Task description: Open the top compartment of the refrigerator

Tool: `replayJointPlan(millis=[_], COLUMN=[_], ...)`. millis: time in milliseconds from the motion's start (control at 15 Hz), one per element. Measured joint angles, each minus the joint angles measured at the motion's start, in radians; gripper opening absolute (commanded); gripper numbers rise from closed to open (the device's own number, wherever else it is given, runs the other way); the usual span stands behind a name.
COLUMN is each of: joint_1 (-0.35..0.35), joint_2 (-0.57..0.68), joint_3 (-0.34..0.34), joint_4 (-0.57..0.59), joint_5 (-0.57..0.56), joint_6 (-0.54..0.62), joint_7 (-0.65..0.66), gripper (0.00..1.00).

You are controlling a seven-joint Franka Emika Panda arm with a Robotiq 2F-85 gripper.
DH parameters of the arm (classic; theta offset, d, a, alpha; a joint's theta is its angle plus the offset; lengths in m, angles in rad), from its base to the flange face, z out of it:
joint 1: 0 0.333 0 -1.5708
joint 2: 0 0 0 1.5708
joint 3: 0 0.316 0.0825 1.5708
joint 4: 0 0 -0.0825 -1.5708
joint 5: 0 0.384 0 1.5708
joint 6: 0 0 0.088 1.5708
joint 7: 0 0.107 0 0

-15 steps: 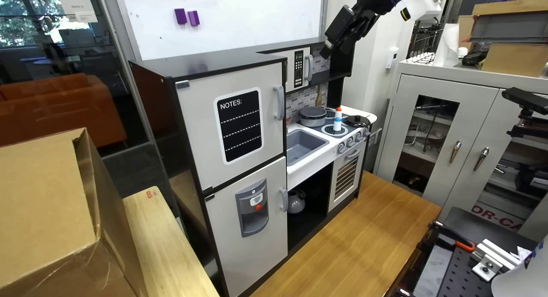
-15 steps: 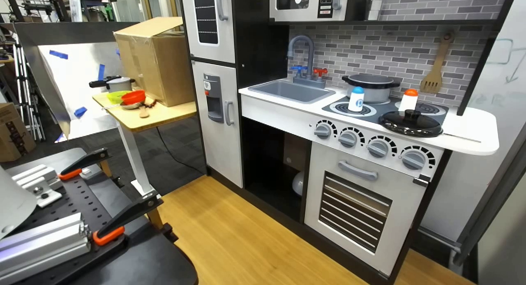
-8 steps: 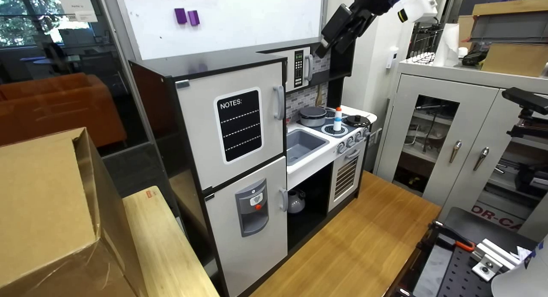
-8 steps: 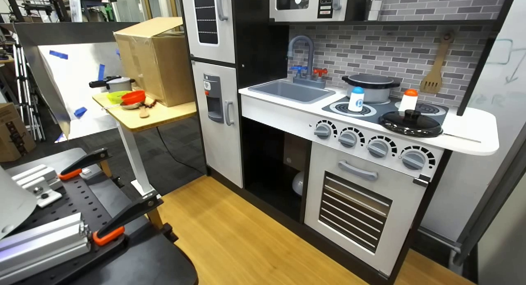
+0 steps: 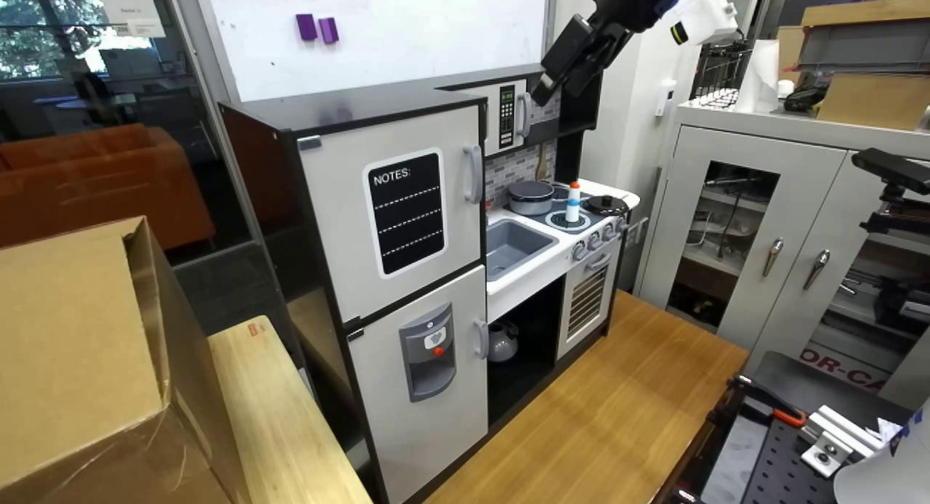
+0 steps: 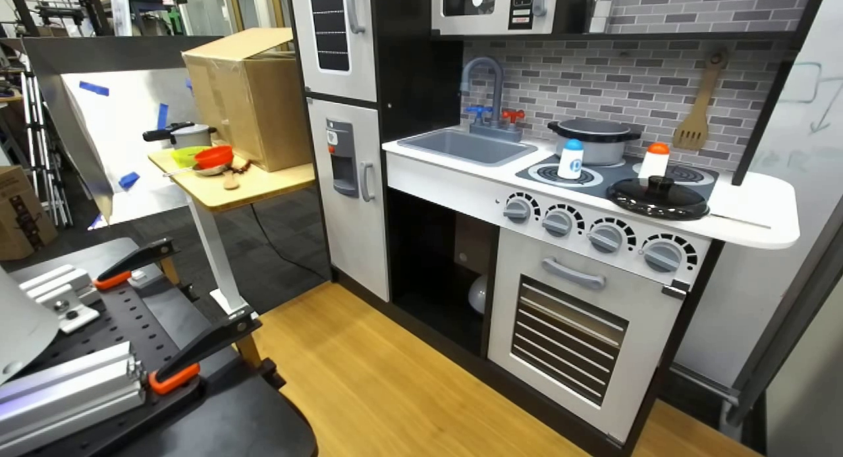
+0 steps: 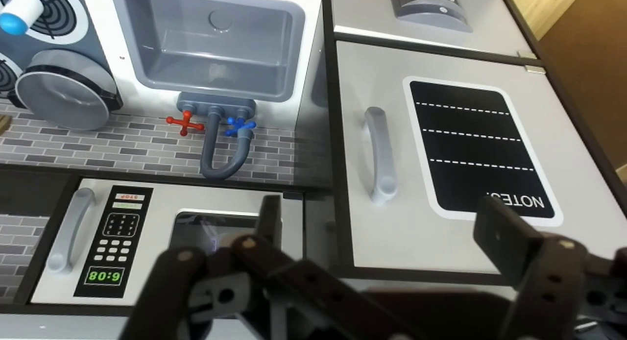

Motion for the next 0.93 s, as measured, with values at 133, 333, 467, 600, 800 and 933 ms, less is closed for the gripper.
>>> replayJointPlan(millis=[133, 333, 467, 600, 800, 933], joint_1=[0.008, 0.018, 0.025, 0.031, 0.033, 0.034], joint_2=[0.013, 0.034, 0.045, 0.052, 0.064, 0.079], joint_3=[0.008, 0.022, 0.028, 0.032, 0.039, 0.043], joint_4=[-0.005, -0.011, -0.013, -0.014, -0.014, -0.014], joint_5=[0.0, 0.001, 0.001, 0.002, 0.003, 0.003], joint_6=[0.0, 0.0, 0.0, 0.0, 0.001, 0.001], joint_7=[0.001, 0.008, 0.015, 0.021, 0.025, 0.025], gripper=[1.0, 1.0, 1.0, 1.0, 1.0, 1.0])
